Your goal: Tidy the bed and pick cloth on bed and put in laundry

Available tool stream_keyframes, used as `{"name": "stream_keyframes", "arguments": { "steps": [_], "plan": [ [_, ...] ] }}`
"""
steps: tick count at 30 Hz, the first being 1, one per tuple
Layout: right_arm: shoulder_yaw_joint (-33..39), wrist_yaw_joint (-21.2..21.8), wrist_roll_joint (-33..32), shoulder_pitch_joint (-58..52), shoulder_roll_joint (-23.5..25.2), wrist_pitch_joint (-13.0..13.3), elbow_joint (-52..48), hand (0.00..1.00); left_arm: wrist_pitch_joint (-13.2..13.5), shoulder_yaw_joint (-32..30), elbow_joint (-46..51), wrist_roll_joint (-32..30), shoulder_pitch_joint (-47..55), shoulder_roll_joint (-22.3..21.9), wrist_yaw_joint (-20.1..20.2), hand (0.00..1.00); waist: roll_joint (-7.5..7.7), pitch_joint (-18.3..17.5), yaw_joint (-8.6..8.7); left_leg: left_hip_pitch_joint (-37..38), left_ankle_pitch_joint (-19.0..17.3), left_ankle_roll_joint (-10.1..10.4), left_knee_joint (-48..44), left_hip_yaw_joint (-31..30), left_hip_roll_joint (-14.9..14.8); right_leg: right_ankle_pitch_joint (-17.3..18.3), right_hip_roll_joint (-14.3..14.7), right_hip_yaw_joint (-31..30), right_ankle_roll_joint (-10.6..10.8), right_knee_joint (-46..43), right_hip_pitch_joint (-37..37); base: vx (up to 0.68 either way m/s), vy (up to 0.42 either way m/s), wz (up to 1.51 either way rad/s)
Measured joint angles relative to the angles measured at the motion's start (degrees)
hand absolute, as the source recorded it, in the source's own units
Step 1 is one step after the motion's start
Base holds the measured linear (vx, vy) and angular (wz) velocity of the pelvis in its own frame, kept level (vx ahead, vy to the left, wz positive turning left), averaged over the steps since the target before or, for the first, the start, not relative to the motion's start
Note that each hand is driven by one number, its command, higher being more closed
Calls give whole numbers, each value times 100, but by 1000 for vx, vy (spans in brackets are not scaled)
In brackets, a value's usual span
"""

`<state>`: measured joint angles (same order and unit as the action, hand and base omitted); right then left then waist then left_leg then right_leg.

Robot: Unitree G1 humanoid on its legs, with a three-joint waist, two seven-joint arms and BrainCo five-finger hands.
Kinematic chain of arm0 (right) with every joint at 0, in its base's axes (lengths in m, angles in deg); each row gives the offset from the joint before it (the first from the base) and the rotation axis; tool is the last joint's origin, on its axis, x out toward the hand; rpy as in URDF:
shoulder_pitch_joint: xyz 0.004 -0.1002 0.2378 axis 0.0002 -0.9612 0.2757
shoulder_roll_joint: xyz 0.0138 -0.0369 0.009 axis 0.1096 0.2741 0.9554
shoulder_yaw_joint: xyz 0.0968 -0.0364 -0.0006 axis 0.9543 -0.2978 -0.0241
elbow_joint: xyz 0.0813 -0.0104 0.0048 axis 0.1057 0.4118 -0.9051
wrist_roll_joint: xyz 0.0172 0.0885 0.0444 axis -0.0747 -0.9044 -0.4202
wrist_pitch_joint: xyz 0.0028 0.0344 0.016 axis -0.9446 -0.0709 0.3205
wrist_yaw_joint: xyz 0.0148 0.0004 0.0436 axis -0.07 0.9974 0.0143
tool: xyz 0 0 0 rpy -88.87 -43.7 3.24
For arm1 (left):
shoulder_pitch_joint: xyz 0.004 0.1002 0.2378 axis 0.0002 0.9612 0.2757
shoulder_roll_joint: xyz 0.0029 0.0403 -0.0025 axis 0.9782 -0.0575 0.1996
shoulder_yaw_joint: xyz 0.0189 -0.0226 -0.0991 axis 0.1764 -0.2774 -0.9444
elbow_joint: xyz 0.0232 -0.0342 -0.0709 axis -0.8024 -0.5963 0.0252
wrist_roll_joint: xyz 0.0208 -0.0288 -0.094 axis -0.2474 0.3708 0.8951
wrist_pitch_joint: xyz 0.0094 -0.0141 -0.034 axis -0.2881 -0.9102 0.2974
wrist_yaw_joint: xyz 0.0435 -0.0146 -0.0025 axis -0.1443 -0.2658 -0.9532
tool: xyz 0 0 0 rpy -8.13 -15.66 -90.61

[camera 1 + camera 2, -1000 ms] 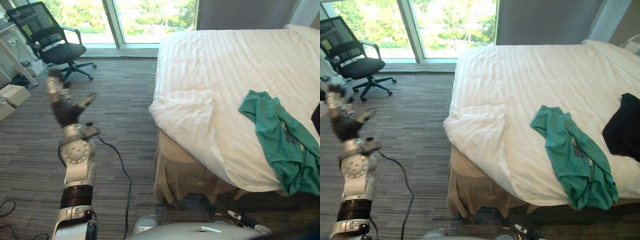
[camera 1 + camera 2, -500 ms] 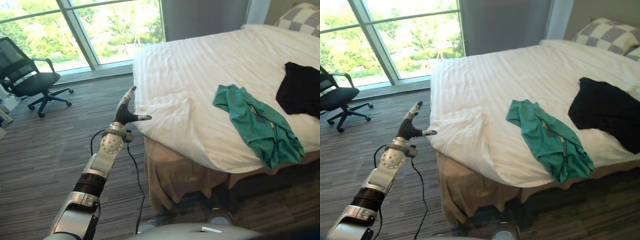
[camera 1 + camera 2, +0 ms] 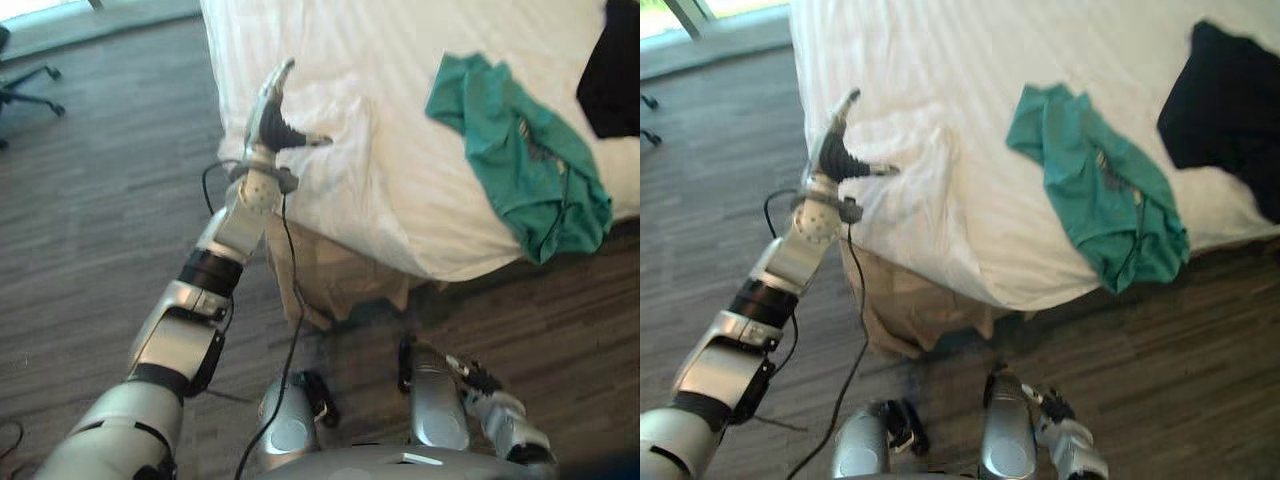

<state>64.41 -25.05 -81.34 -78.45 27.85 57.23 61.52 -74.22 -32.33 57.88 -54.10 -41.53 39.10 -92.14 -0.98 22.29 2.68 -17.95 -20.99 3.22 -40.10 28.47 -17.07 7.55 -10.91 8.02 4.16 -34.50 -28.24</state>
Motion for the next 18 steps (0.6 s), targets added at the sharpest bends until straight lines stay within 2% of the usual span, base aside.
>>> {"name": "stream_keyframes", "arguments": {
  "steps": [2, 3, 5, 6, 7, 8, 12, 15, 18],
  "plan": [
    [-47, -53, -91, 177, -4, 8, -41, 0, -376, 1, -89, -220, -220, -11, 70, 0, -2, 132, 6, -151, 0, -1, -107, 85, -91, -11, 39, -31, -18, -39, -169, 25, -27, -13],
    [-100, -63, -196, 262, -10, 25, -114, 0, -647, 0, -187, -220, -367, -26, 125, 0, 10, 227, 8, -208, 0, 0, -116, 91, -106, -19, 66, -66, -29, -42, -246, 25, -23, -10],
    [-162, -66, -313, 380, -13, 98, -192, 0, -989, -1, -377, -234, -570, -47, 262, 0, 14, 277, 42, -370, 0, 0, -116, 88, -121, -48, 78, -67, -38, -35, -420, 23, -25, -6],
    [-182, -74, -440, 459, -12, 137, -257, 0, -1274, -11, -510, -392, -685, -63, 352, 100, 26, 309, 81, -476, 1, -2, -126, 88, -124, -68, 84, -80, -51, -37, -534, 0, 0, 0],
    [-211, -79, -508, 502, -18, 170, -282, 0, -1403, -18, -573, -445, -734, -63, 394, 100, 18, 328, 94, -528, 3, -5, -135, 86, -131, -83, 89, -80, -55, -29, -579, 25, -19, -7],
    [-278, -102, -617, 592, -28, 234, -352, 0, -1656, -35, -736, -452, -880, -94, 505, 100, 29, 411, 121, -586, 3, -6, -162, 100, -144, -111, 100, -94, -60, -19, -643, 18, -10, -6],
    [-430, -217, -909, 861, -10, 283, -386, 0, -2378, -289, -873, -1215, -1289, -289, 838, 100, 21, 572, 145, -718, 14, -25, -212, 106, -168, -162, 127, -113, -69, 10, -755, 3, -4, -3],
    [-577, -288, -947, 1033, -13, 282, -399, 0, -2550, -449, -1039, -1208, -1439, -251, 884, 100, 11, 584, 136, -717, -6, -62, -159, 165, -169, -199, 168, -169, -63, 46, -816, -13, -18, -11],
    [-628, -328, -945, 1126, -18, 280, -442, 0, -2560, -515, -1178, -1205, -1486, -234, 884, 100, 11, 584, 156, -698, 6, -82, -92, 224, -136, -222, 171, -233, -52, 50, -868, -8, -27, -8]
  ]
}}
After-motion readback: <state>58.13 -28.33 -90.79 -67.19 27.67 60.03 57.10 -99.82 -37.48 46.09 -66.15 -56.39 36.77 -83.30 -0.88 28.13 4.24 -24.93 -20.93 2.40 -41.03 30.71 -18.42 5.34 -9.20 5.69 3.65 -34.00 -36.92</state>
